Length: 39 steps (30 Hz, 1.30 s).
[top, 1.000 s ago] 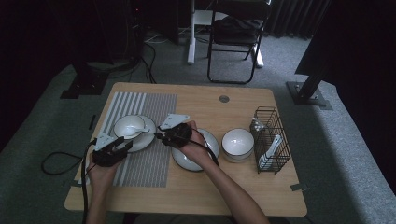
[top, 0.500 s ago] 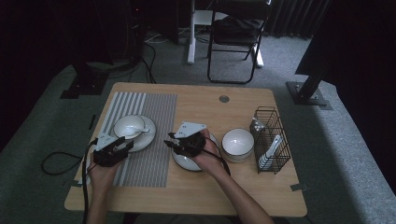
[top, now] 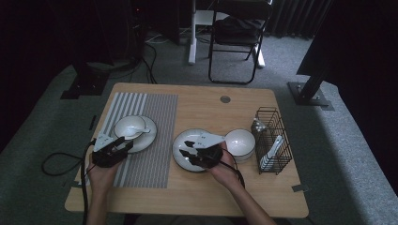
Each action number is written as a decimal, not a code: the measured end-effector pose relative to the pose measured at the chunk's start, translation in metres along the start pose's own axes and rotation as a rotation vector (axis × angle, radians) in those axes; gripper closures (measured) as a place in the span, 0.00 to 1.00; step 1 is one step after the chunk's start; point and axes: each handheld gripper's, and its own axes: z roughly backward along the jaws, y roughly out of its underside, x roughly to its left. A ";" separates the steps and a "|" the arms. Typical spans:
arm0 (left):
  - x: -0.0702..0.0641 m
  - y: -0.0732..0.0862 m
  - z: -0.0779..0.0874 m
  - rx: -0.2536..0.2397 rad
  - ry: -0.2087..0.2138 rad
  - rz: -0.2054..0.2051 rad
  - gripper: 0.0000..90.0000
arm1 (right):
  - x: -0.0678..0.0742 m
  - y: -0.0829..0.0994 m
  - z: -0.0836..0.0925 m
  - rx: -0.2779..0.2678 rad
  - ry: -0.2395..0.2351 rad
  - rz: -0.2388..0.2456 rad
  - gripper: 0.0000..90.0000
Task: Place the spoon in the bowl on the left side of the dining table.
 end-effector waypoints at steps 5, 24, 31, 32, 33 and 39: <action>-0.001 -0.001 0.001 -0.004 0.003 -0.003 0.62 | 0.002 0.011 0.013 -0.008 0.006 -0.012 0.67; -0.007 -0.002 -0.003 0.007 0.021 -0.019 0.62 | 0.003 0.070 0.048 0.049 0.104 -0.100 0.65; -0.013 -0.004 -0.006 0.009 0.043 -0.033 0.62 | 0.006 0.084 0.053 0.084 0.136 -0.094 0.64; -0.013 -0.004 -0.006 0.008 0.048 -0.033 0.62 | 0.005 0.086 0.054 0.085 0.140 -0.100 0.64; -0.014 -0.005 -0.006 0.005 0.055 -0.033 0.62 | 0.005 0.087 0.055 0.086 0.144 -0.108 0.64; -0.022 -0.008 -0.009 0.010 0.082 -0.056 0.62 | 0.002 0.096 0.062 0.090 0.164 -0.135 0.64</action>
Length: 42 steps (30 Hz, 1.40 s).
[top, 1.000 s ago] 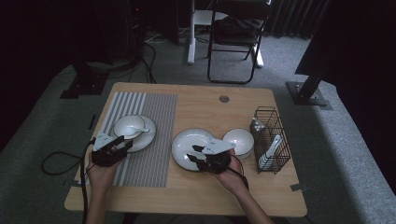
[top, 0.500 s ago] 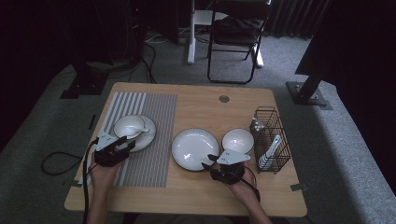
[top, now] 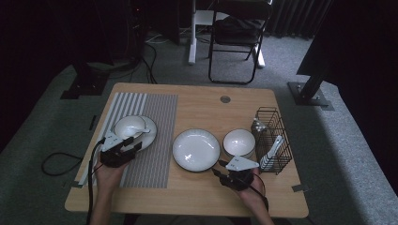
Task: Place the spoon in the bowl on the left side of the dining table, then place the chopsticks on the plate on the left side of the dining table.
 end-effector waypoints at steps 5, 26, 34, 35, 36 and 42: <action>-0.010 -0.005 -0.005 0.005 0.036 -0.027 0.62 | -0.003 0.005 -0.001 0.001 0.011 -0.020 0.64; -0.037 -0.023 -0.028 0.012 0.143 -0.086 0.61 | -0.005 0.012 0.000 0.009 0.038 -0.031 0.63; -0.047 -0.035 -0.039 0.008 0.194 -0.106 0.61 | -0.006 0.014 0.001 0.016 0.042 -0.036 0.62; -0.049 -0.037 -0.041 0.007 0.202 -0.111 0.61 | -0.007 0.014 0.000 0.016 0.042 -0.034 0.62; -0.051 -0.039 -0.042 0.008 0.207 -0.113 0.61 | -0.006 0.014 0.000 0.017 0.042 -0.036 0.62; -0.058 -0.051 -0.049 0.001 0.251 -0.124 0.61 | -0.007 0.017 -0.002 0.024 0.035 -0.041 0.61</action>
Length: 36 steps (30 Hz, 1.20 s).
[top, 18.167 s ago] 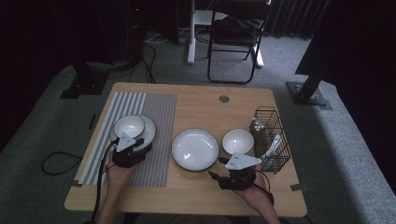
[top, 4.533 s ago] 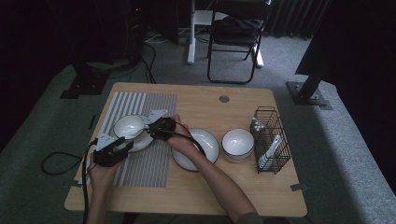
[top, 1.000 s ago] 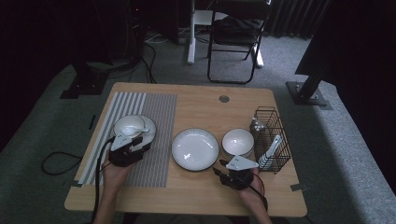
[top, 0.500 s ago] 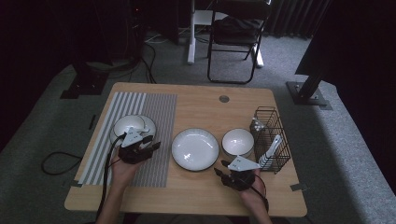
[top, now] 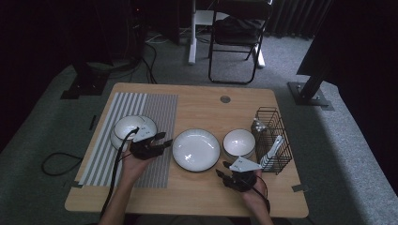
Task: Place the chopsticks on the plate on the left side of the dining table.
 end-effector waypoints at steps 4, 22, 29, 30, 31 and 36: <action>-0.002 -0.014 -0.011 0.002 0.061 0.000 0.62 | 0.000 0.001 -0.002 0.019 0.001 0.001 0.60; -0.019 -0.055 -0.048 0.014 0.178 -0.059 0.62 | 0.001 0.009 -0.001 0.040 -0.002 -0.030 0.58; -0.027 -0.073 -0.059 0.007 0.197 -0.091 0.62 | 0.001 0.012 -0.003 0.049 -0.003 -0.029 0.57; -0.027 -0.073 -0.059 0.007 0.197 -0.091 0.62 | 0.001 0.012 -0.003 0.049 -0.003 -0.029 0.57; -0.027 -0.073 -0.059 0.007 0.197 -0.091 0.62 | 0.001 0.012 -0.003 0.051 -0.003 -0.029 0.57; -0.036 -0.089 -0.069 -0.006 0.218 -0.116 0.62 | 0.001 0.013 -0.004 0.055 -0.002 -0.029 0.56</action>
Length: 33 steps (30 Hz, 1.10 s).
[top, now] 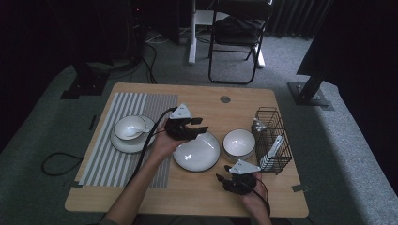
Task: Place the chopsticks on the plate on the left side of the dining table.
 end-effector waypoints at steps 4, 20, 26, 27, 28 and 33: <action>0.000 -0.007 -0.007 -0.007 0.021 -0.001 0.62 | -0.001 0.001 0.000 0.003 0.001 -0.014 0.55; -0.018 -0.037 -0.042 0.041 0.104 -0.062 0.64 | -0.001 0.003 -0.003 0.010 0.005 -0.018 0.55; -0.021 -0.045 -0.052 0.046 0.121 -0.064 0.64 | -0.001 0.004 -0.003 0.011 0.002 -0.024 0.55; -0.025 -0.052 -0.058 0.047 0.133 -0.074 0.64 | -0.001 0.005 -0.004 0.015 0.002 -0.026 0.55; -0.027 -0.053 -0.060 0.044 0.135 -0.074 0.64 | -0.001 0.005 -0.004 0.013 0.001 -0.028 0.55; -0.033 -0.061 -0.071 0.050 0.150 -0.082 0.66 | -0.002 0.006 -0.004 0.014 0.001 -0.037 0.55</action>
